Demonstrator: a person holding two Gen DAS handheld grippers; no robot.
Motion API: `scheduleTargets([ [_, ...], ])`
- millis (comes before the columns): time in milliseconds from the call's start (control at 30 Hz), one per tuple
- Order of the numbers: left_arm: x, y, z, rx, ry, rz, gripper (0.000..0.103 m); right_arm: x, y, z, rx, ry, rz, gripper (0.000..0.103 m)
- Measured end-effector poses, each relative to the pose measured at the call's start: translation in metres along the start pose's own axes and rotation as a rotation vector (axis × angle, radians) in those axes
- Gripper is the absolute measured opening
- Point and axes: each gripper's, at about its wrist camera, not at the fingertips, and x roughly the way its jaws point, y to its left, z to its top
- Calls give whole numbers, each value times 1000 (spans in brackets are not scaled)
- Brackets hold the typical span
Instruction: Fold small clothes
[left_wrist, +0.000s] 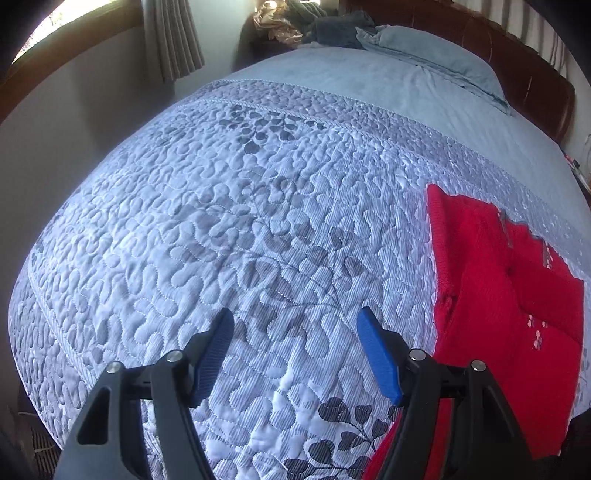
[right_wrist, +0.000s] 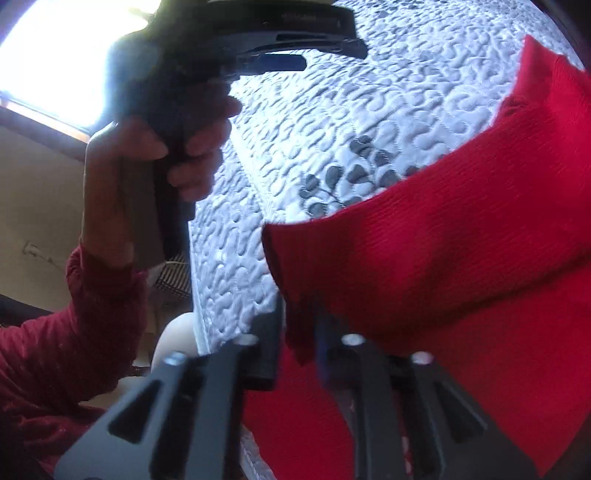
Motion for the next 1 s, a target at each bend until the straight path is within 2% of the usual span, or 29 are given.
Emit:
scheduleTargets([
  [100,4,-5,-1,5,7,-17,70,-35,-22,0,56,-80,-5,39],
  [200,6,-13,-4,26,15,-33,70,-87,-67,11,166,-190,-75,39],
  [267,9,-19,-7,36,27,-51,70,-121,-110,23,289,-261,-151,37],
  [367,15,-27,-16,48,68,-120,70,-149,-161,35,417,-312,-203,36],
  [433,17,-35,-23,64,88,-153,70,-151,-174,38,432,-296,-203,36],
  [533,20,-51,-29,115,103,-211,70,-137,-172,36,432,-283,-193,36],
  [667,31,-83,-19,178,110,-228,70,-123,-175,28,458,-295,-190,36],
  [700,34,-92,-15,195,107,-227,70,-123,-177,29,462,-298,-194,36],
  [767,35,-116,-1,244,50,-218,70,-128,-185,30,461,-306,-213,36],
  [833,35,-135,16,292,18,-251,70,-134,-186,32,458,-314,-226,36],
  [900,42,-157,38,324,18,-300,70,-140,-190,32,463,-323,-237,36],
  [1000,63,-176,61,335,55,-328,70,-144,-197,29,473,-329,-246,36],
])
